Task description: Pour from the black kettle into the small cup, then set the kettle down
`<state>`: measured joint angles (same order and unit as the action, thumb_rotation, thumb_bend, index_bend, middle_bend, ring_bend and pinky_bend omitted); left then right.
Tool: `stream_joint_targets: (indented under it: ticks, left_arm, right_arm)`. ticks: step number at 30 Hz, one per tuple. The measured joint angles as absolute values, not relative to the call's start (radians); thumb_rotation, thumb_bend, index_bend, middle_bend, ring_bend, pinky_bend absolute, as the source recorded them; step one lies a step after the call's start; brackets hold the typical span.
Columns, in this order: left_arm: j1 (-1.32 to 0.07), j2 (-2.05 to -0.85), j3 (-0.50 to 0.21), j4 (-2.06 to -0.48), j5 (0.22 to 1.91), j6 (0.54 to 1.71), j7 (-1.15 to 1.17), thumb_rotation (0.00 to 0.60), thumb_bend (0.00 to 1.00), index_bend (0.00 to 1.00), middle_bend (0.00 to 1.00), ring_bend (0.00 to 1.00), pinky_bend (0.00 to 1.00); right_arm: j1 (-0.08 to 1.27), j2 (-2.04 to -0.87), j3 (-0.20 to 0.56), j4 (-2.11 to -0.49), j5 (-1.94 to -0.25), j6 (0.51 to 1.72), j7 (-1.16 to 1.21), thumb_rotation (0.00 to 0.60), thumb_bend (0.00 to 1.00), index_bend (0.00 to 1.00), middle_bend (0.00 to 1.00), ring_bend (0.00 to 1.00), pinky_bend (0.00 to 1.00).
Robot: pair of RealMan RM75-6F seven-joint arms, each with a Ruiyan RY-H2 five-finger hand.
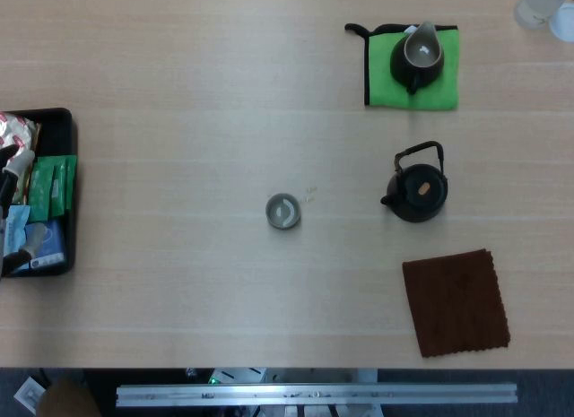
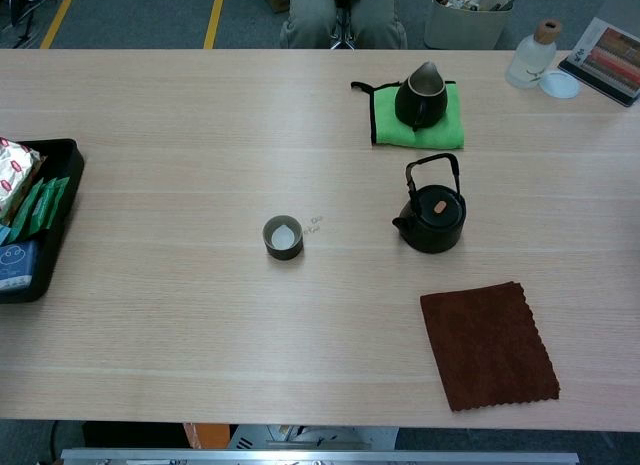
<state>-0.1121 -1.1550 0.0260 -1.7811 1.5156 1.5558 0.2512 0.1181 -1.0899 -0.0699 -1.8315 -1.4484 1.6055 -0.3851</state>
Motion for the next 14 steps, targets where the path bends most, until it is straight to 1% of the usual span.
stream_joint_targets:
  ticks: [5, 14]
  left_arm:
    - [-0.108, -1.166, 0.015, -1.754, 1.514, 1.551, 0.236, 0.600, 0.27, 0.14, 0.15, 0.09, 0.09]
    - [-0.104, -1.168, 0.001, -1.760, 1.513, 1.544, 0.244, 0.600, 0.27, 0.14, 0.15, 0.09, 0.09]
  right_arm:
    - [0.094, -1.089, -0.065, -1.829, -1.465, 1.614, -0.373, 0.600, 0.00, 0.14, 0.16, 0.00, 0.00]
    - [0.065, -1.090, -0.051, -1.817, -1.467, 1.604, -0.356, 0.600, 0.00, 0.14, 0.16, 0.00, 0.00]
